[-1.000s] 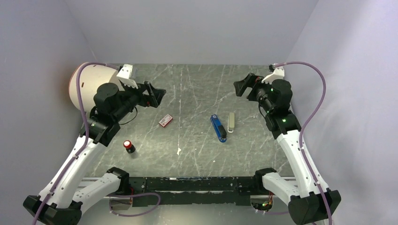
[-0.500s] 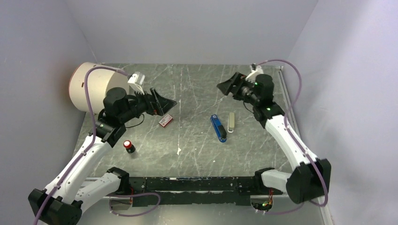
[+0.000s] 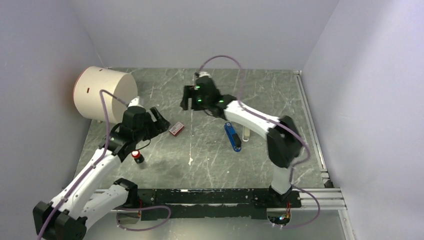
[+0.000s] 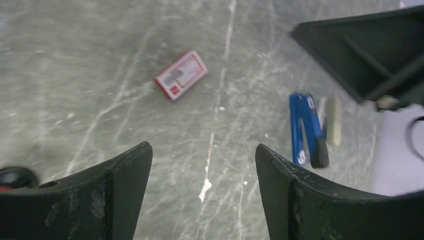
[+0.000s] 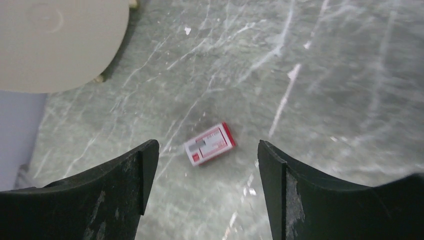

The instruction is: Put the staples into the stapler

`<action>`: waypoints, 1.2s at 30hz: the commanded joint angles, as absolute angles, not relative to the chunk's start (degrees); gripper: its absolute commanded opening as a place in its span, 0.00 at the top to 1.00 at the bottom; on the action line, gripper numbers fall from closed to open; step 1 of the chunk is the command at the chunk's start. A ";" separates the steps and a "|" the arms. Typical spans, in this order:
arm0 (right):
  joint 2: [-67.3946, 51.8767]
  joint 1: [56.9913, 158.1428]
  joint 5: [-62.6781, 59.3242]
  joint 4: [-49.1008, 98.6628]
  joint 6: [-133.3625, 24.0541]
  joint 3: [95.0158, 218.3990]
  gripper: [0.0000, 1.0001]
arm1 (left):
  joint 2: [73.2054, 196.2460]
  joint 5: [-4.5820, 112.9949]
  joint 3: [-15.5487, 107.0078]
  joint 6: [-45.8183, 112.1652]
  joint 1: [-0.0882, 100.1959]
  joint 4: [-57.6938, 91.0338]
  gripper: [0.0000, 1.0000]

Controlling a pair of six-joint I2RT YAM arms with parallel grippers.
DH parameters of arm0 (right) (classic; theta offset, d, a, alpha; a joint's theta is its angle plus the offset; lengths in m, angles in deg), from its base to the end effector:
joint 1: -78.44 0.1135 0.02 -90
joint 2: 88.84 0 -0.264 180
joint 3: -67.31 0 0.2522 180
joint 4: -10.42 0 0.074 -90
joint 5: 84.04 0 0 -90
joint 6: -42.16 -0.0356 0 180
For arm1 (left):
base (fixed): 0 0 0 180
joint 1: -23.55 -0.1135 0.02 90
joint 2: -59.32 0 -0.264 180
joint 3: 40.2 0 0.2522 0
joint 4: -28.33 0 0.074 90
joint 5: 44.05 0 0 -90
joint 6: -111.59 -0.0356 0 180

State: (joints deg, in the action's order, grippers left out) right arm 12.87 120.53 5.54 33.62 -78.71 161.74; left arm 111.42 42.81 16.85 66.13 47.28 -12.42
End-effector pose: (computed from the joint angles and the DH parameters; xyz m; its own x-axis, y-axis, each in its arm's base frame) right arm 0.3102 0.2805 0.2845 -0.6694 0.0867 -0.7378 -0.3862 0.8078 0.4454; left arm 0.1820 -0.0779 0.2795 -0.6350 -0.4859 -0.6006 -0.1182 0.8294 -0.5460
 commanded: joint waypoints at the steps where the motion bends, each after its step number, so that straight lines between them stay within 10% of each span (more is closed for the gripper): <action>1: 27.38 126.70 15.54 43.53 -78.14 176.61 0.23 | 103.93 27.04 15.15 71.21 46.93 -16.90 0.21; 7: 43.79 131.85 23.34 56.12 -77.90 196.88 0.21 | 98.49 19.60 17.45 71.53 46.93 -21.76 0.03; 36: 54.97 132.94 29.77 69.28 -74.14 208.63 0.36 | 91.33 20.77 12.79 74.89 46.93 -23.25 0.11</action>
State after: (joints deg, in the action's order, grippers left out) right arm 53.77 133.62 29.69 68.43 -75.04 207.07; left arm 91.46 18.37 13.94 73.65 47.26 -23.19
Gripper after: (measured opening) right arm 0.646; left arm 0.898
